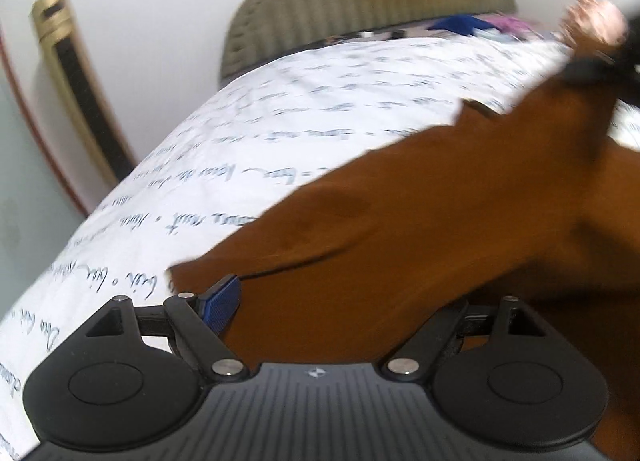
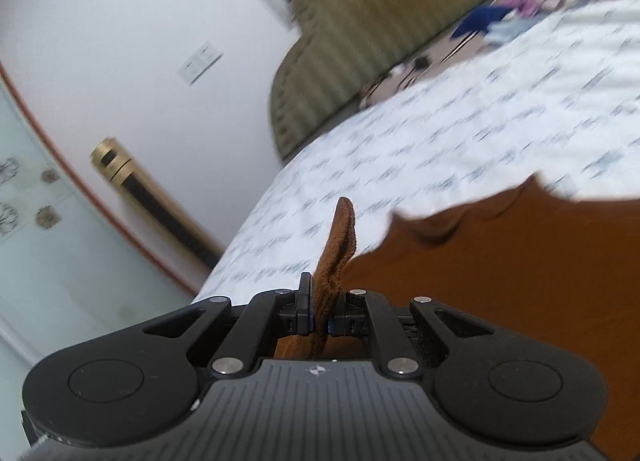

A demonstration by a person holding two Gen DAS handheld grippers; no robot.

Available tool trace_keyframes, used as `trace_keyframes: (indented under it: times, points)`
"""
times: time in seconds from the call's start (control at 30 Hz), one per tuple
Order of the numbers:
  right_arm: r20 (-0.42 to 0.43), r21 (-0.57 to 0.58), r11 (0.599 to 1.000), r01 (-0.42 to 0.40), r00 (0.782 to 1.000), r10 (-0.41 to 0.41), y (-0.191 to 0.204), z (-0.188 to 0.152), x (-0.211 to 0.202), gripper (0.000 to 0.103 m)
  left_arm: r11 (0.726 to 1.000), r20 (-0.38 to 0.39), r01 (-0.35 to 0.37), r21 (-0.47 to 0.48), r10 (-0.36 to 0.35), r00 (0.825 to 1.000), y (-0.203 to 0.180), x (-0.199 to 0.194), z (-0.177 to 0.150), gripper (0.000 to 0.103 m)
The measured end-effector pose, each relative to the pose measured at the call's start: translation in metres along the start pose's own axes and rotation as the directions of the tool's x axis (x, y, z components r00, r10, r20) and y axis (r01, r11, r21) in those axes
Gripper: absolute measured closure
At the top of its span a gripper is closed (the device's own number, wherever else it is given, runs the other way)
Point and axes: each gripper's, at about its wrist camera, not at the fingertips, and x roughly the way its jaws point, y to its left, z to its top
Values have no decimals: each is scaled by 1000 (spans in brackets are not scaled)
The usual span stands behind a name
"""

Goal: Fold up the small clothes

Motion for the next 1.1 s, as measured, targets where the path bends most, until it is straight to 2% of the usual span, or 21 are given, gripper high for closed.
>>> trace_keyframes:
  times: [0.17,0.37,0.5,0.7,1.1]
  points:
    - [61,47,995,84,994,-87,-37,13,-22,91,996,-24,-27,-91,25,999,19,11,5,21]
    - [121,50,983,179,976,-184,-69,9,-49,91,984,-71,31,-173,-44,997,31,20,4,21]
    - [131,76,972,223,964,-232,-90,2,-62,91,984,-71,42,-174,-55,996,28,20,2,21]
    - [111,124,960,252,958,-265,-114,-14,-71,91,985,-71,39,-166,-52,996,26,21,2,21]
    - [82,142,948,286,951,-299,-126,-24,-74,91,985,-73,46,-166,-58,996,28,20,0,21]
